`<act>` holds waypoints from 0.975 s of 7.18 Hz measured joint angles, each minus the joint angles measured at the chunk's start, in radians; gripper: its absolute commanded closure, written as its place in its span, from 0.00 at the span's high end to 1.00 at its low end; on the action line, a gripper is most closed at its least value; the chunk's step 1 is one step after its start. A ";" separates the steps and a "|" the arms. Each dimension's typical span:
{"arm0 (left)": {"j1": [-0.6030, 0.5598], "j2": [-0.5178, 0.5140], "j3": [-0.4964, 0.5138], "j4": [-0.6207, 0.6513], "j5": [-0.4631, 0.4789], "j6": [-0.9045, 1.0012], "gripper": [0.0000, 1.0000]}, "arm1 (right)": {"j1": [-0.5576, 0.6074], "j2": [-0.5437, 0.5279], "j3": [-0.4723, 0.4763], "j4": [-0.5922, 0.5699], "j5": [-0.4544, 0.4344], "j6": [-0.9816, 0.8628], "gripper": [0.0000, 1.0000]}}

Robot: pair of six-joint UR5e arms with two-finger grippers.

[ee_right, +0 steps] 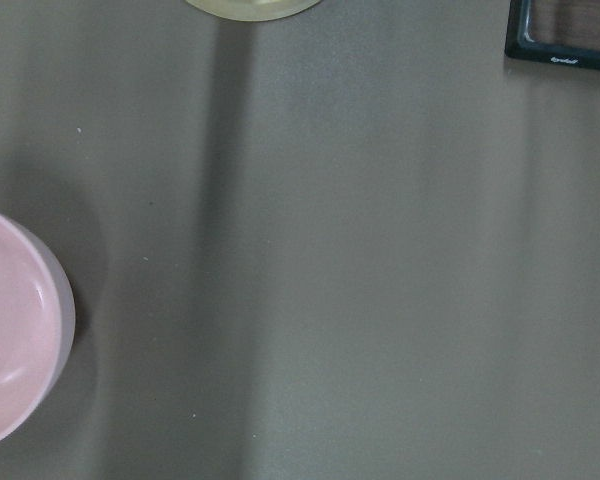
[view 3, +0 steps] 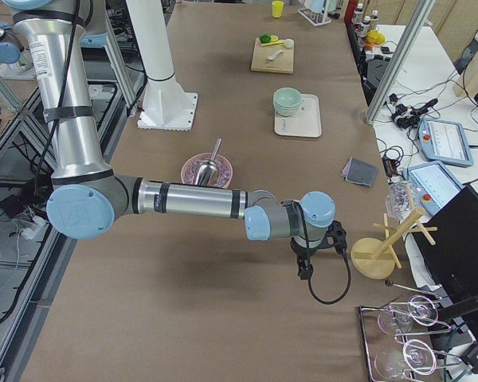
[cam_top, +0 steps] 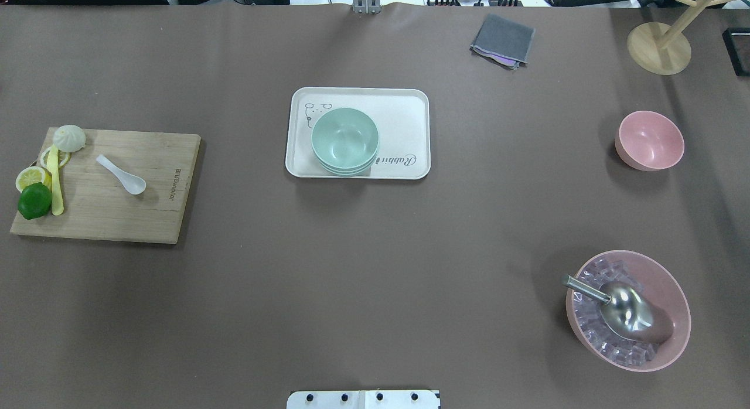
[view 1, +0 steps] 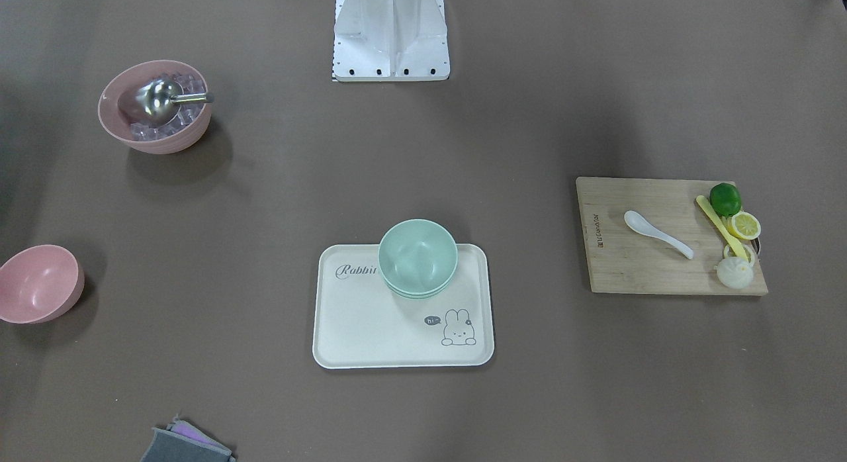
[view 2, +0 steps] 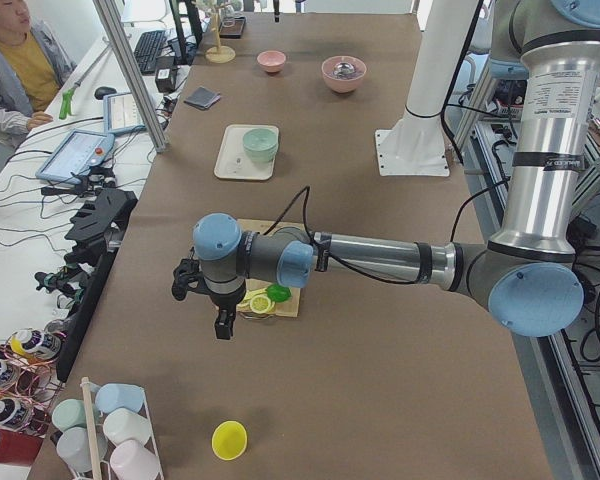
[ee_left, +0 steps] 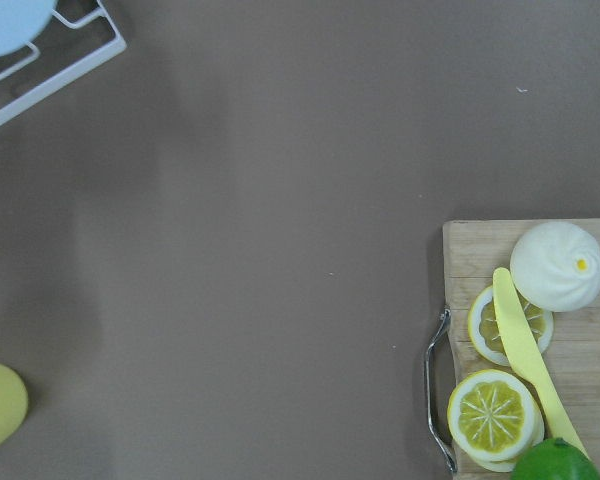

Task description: Stack pink bowl on green and place spoon

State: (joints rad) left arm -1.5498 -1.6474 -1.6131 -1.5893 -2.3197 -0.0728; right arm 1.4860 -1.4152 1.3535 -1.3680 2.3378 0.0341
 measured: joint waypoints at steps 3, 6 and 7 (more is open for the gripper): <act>-0.012 0.051 -0.073 0.005 0.010 0.005 0.98 | 0.000 -0.019 0.008 0.017 0.001 0.006 1.00; -0.010 0.078 -0.087 0.000 -0.024 0.000 0.98 | -0.002 -0.036 0.005 0.090 -0.001 0.006 1.00; -0.008 0.079 -0.090 -0.003 -0.029 -0.001 0.98 | -0.004 -0.051 0.005 0.129 0.000 0.007 1.00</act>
State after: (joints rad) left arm -1.5582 -1.5683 -1.7026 -1.5928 -2.3489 -0.0733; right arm 1.4825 -1.4665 1.3582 -1.2393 2.3382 0.0408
